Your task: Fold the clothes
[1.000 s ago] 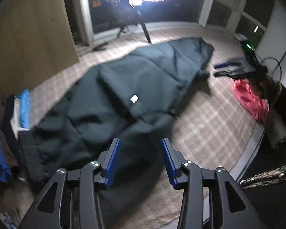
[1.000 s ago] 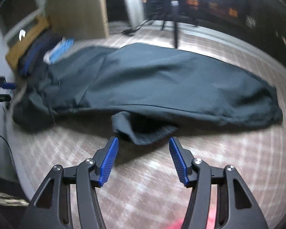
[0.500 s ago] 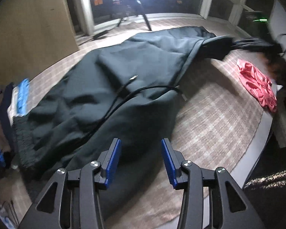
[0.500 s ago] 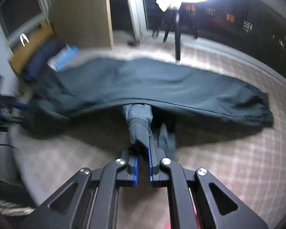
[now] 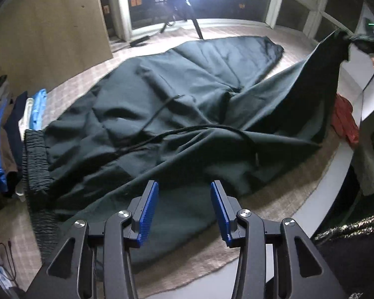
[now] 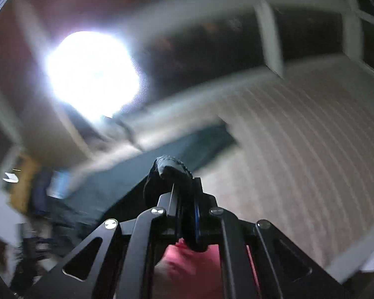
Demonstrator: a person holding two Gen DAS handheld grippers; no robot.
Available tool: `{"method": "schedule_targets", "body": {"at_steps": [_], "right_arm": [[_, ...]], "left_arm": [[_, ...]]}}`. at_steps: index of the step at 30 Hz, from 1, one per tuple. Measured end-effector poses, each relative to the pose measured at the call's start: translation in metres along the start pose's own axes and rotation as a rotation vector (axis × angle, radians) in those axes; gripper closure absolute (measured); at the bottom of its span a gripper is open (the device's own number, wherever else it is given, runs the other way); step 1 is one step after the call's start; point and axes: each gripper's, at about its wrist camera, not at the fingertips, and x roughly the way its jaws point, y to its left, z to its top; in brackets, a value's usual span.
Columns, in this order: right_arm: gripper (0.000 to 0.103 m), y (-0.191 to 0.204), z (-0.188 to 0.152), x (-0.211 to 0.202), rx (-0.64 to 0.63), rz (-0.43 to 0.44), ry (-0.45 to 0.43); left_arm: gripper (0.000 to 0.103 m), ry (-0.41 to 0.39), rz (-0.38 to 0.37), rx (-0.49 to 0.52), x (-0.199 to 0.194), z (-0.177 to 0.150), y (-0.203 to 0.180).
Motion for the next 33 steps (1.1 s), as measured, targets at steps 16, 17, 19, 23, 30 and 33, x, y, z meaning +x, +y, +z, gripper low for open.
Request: {"method": "schedule_targets", "body": {"at_steps": [16,17,19,23,30,33], "right_arm": [[0.095,-0.058,0.01,-0.004,0.162,-0.244,0.05],[0.095,-0.056,0.005,0.011,0.149,-0.239,0.085],[0.095,-0.055,-0.005,0.035,0.166,-0.2,0.137],[0.095,-0.049,-0.019,0.049,0.151,-0.193,0.176],[0.095,-0.055,-0.017,0.056,0.159,-0.217,0.19],[0.095,-0.05,-0.018,0.058,0.147,-0.228,0.208]], "left_arm": [[0.061,0.01,0.119,-0.199,-0.011,-0.056,0.041],[0.061,0.016,0.136,-0.214,-0.008,-0.06,0.047],[0.061,0.029,0.183,-0.275,-0.004,-0.071,0.064],[0.059,0.03,0.249,-0.426,-0.011,-0.099,0.096],[0.042,0.038,0.318,-0.598,-0.014,-0.139,0.139],[0.04,0.06,0.312,-0.616,-0.003,-0.143,0.152]]}}
